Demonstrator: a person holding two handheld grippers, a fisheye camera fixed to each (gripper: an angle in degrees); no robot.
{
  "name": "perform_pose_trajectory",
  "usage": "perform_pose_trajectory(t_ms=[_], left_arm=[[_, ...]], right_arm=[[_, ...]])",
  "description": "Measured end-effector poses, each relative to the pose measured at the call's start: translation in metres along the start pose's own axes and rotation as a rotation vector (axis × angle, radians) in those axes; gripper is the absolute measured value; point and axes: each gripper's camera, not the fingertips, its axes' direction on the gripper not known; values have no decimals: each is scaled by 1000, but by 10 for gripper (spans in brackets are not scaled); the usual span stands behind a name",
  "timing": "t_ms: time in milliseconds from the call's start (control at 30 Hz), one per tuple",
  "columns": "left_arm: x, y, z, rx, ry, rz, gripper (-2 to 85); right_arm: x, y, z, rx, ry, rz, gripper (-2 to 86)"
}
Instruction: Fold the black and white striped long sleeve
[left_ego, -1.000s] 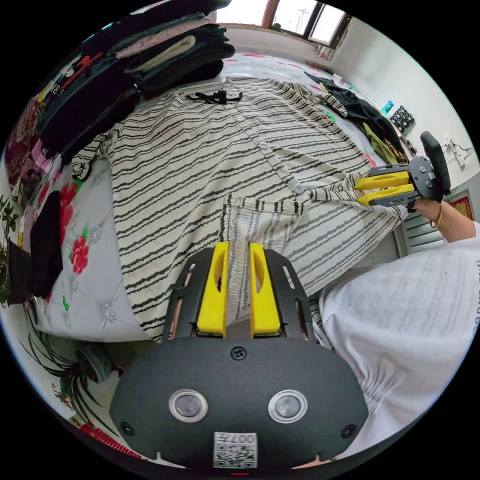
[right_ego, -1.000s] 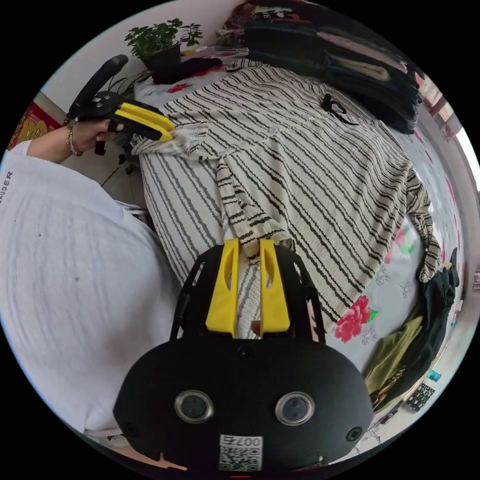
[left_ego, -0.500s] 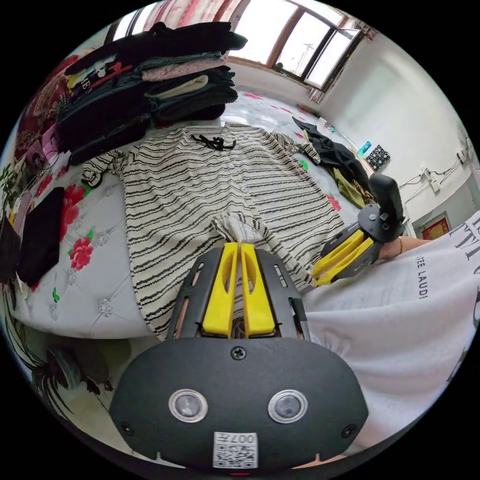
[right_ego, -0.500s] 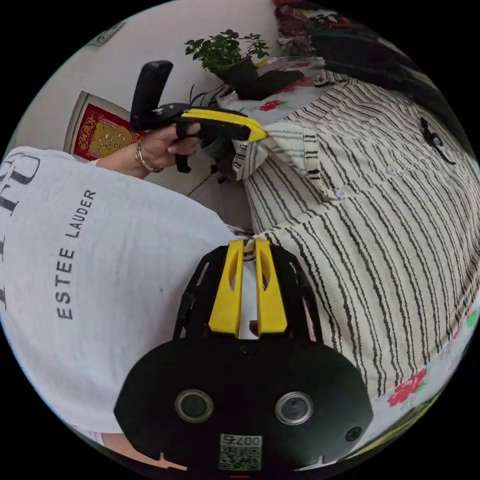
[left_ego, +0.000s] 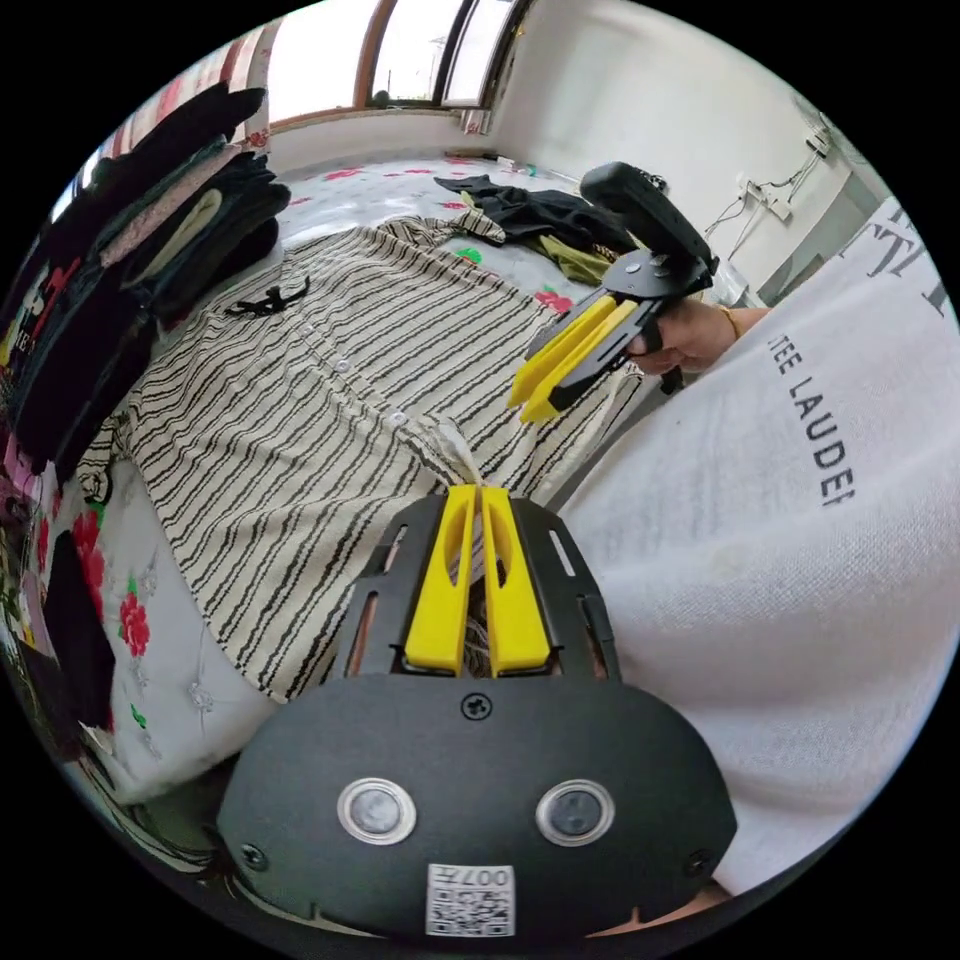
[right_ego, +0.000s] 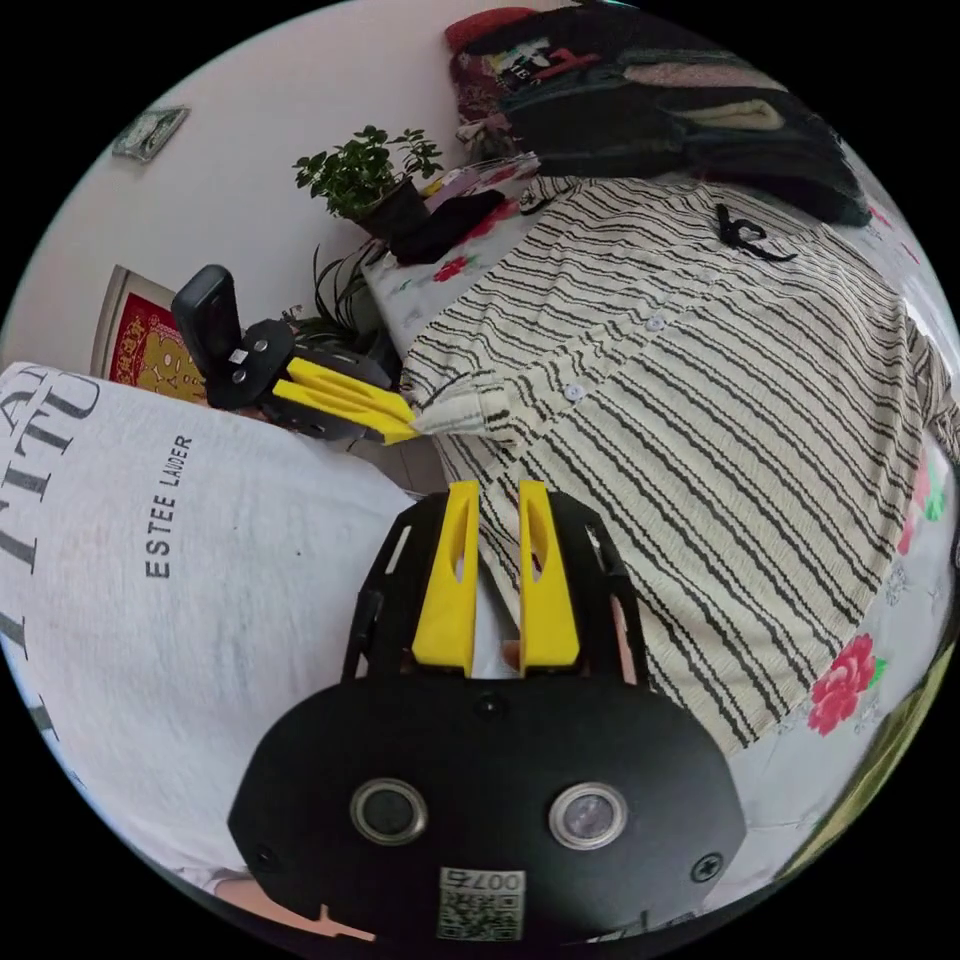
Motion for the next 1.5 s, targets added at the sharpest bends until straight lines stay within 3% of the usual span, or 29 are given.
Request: perform_pose_trajectory(t_ms=[167,433,633,800,900,1133,1300,1433,1500], left_arm=[[-1,6,18,-138,45,-20,-9],[-58,24,-26,-63,16,-347,-10],[-117,45,-71,53,-5,-704,-7],[-160,63,-94,165,41,-960,14],[-187,72,-105,213,58,-1080,38],[-265,36,-128,201,-39,-1137,62],[-335,30,-120,270,22,-1318,73],[-381,31,-109,379,125,-1421,92],[-393,26,-106,388,127,-1417,93]], right_arm=[[-9,-27,11,-13,11,-68,54],[-21,-43,74,-366,-88,-157,47],[11,-54,-8,-108,70,4,47],[116,-45,-112,143,292,495,51],[158,-41,-161,257,358,643,58],[231,-72,-210,208,584,804,68],[287,-108,-183,-36,584,857,44],[282,-126,-185,-87,601,800,15],[259,-122,-211,-79,721,748,7]])
